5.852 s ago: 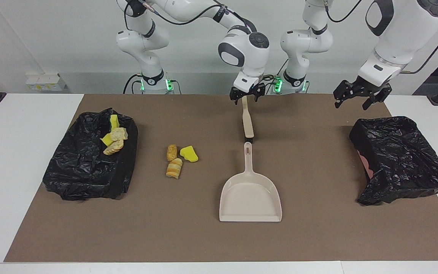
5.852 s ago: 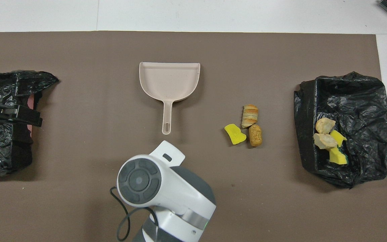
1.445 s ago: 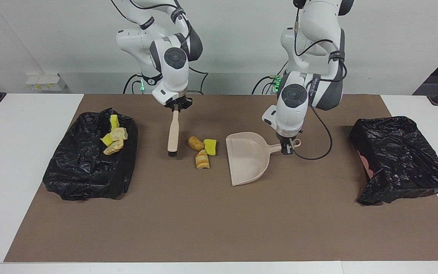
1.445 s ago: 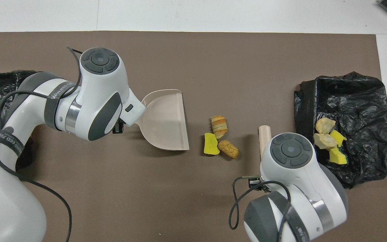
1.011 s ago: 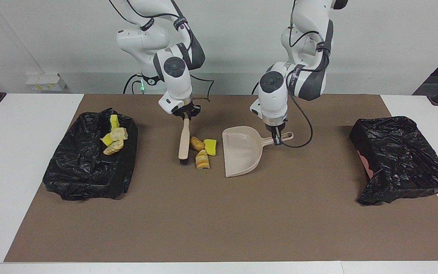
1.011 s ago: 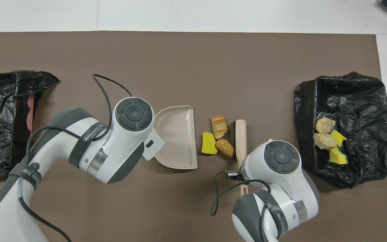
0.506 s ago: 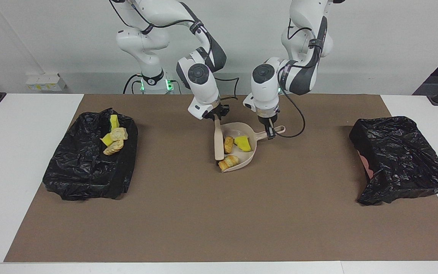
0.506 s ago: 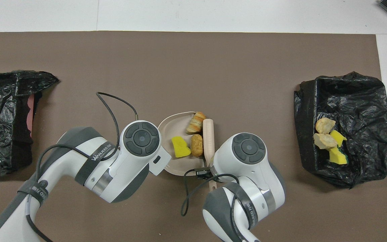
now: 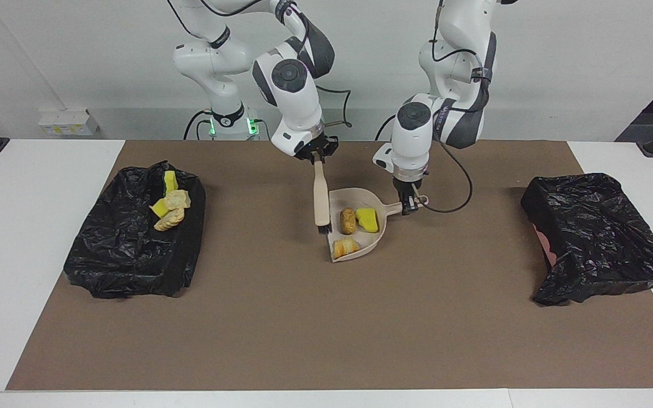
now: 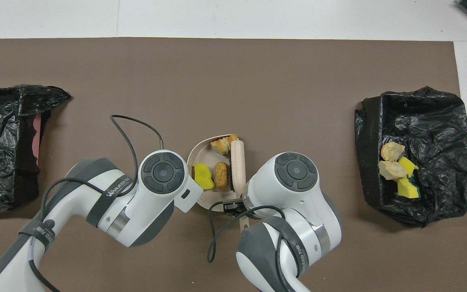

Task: Sweep and dump trash in bin
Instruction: 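Sweep the pieces with the right gripper into the dustpan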

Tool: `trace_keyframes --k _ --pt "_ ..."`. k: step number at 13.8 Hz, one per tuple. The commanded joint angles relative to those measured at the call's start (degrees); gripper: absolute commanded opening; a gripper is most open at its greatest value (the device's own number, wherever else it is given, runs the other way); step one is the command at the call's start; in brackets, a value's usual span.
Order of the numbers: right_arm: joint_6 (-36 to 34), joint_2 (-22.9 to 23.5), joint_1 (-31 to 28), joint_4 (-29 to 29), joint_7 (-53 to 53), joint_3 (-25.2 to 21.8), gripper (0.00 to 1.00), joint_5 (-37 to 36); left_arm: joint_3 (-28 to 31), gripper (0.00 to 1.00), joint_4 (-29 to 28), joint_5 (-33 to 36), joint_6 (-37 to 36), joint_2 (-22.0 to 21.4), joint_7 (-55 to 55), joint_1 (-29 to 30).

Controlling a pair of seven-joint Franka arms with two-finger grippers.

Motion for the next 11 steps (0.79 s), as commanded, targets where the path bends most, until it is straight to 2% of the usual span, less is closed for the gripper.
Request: trace_keyframes --k 1,2,4,7,11 --pt "-2.5 -4.2 0.2 -2.0 3.7 1.2 0.00 -1.3 -0.1 0.00 0.1 -3.3 3.2 0.2 4.4 3.5" --pt "-3.2 -4.5 0.3 -2.3 2.8 1.4 0.00 -1.1 -0.1 0.00 0.9 -3.6 3.1 0.7 5.4 4.3" --pt "-3.2 -4.6 0.4 -2.6 3.6 4.9 0.00 0.0 -0.1 0.00 3.1 -3.7 1.4 0.8 7.1 6.4" --pt "-0.1 -3.9 0.4 -4.5 9.3 9.3 0.00 0.9 0.1 0.00 8.9 -3.7 -4.7 1.3 12.0 10.1" --pt "9.4 2.6 1.0 -4.0 15.3 12.4 0.00 1.1 -0.1 0.00 19.1 -4.7 -14.0 3.9 21.7 16.6"
